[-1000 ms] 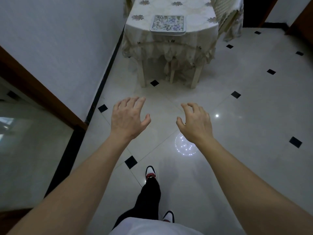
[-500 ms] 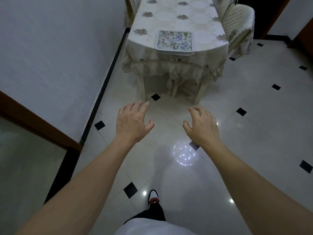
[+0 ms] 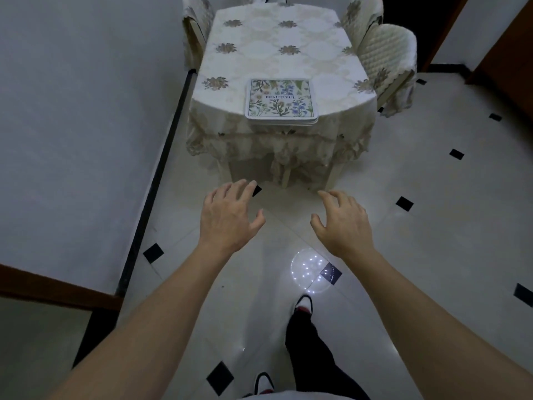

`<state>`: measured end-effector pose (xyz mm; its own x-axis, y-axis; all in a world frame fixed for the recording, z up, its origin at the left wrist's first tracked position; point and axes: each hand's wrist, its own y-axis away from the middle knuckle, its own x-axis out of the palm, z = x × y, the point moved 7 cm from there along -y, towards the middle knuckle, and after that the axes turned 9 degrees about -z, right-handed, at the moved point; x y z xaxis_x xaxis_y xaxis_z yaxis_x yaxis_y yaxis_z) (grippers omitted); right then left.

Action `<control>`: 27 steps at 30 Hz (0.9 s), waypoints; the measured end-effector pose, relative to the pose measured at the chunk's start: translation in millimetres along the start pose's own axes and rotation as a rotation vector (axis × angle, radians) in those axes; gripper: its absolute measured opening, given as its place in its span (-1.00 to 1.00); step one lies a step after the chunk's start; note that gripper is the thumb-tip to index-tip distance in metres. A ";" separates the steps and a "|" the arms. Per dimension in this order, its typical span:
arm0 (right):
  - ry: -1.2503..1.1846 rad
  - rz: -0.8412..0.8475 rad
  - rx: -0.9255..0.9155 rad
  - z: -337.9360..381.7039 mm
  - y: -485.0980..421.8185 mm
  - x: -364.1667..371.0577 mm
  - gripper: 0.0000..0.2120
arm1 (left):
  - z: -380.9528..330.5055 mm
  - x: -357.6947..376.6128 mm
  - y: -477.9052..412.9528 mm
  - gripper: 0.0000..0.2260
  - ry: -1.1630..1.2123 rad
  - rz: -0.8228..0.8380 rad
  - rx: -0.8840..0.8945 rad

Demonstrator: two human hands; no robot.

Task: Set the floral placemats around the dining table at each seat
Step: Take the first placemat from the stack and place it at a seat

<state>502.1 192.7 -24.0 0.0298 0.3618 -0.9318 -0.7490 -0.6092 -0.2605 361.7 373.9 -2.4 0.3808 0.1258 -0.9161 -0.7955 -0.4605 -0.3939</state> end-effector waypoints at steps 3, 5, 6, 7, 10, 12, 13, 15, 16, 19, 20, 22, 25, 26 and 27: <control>-0.013 -0.022 0.008 -16.0 -39.6 11.9 -0.51 | -2.4 19.3 -40.5 -0.44 0.006 -0.011 -0.004; -0.023 -0.038 -0.007 -28.1 -69.4 21.1 -0.52 | -5.1 32.7 -71.7 -0.44 0.015 -0.018 -0.011; -0.028 -0.044 -0.013 -35.0 -85.5 25.3 -0.52 | -7.0 39.3 -88.2 -0.45 0.013 -0.019 -0.012; -0.032 -0.046 -0.014 -42.7 -102.6 29.2 -0.52 | -9.2 45.7 -105.8 -0.45 0.009 -0.018 -0.010; -0.040 -0.034 -0.007 -66.5 -154.6 35.7 -0.52 | -15.9 64.3 -162.4 -0.46 -0.007 0.000 -0.012; -0.023 -0.029 -0.023 -80.5 -188.8 38.3 -0.52 | -17.5 77.3 -197.9 -0.47 -0.016 0.008 -0.024; -0.017 -0.025 -0.031 -86.6 -204.7 40.5 -0.52 | -17.3 84.1 -212.5 -0.47 -0.022 0.011 -0.031; -0.017 -0.009 -0.032 -96.9 -234.5 46.1 -0.52 | -15.8 97.4 -236.8 -0.46 -0.031 0.013 -0.049; -0.021 0.004 -0.028 -101.0 -247.8 50.2 -0.52 | -15.1 103.3 -247.1 -0.46 -0.032 0.016 -0.059; -0.029 0.035 -0.038 -106.4 -280.6 63.1 -0.51 | -12.5 116.1 -273.6 -0.45 -0.033 0.023 -0.091; -0.033 0.037 -0.046 -106.5 -290.3 66.7 -0.51 | -11.4 119.7 -281.7 -0.46 -0.034 0.024 -0.097; -0.039 0.030 -0.058 -106.0 -309.1 73.5 -0.52 | -7.8 127.2 -297.4 -0.47 -0.036 0.023 -0.106; -0.046 0.039 -0.068 -105.3 -336.8 87.1 -0.51 | 2.1 144.0 -320.3 -0.48 -0.026 0.035 -0.126; -0.044 0.047 -0.072 -104.4 -345.8 92.2 -0.51 | 5.6 150.3 -328.1 -0.47 -0.022 0.042 -0.132; -0.043 0.054 -0.075 -103.5 -354.7 97.3 -0.51 | 9.5 156.6 -335.9 -0.47 -0.018 0.048 -0.137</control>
<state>839.2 371.0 -48.4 -0.0392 0.3558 -0.9337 -0.6973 -0.6791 -0.2294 684.1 556.7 -14.3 0.3344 0.1166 -0.9352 -0.7402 -0.5818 -0.3372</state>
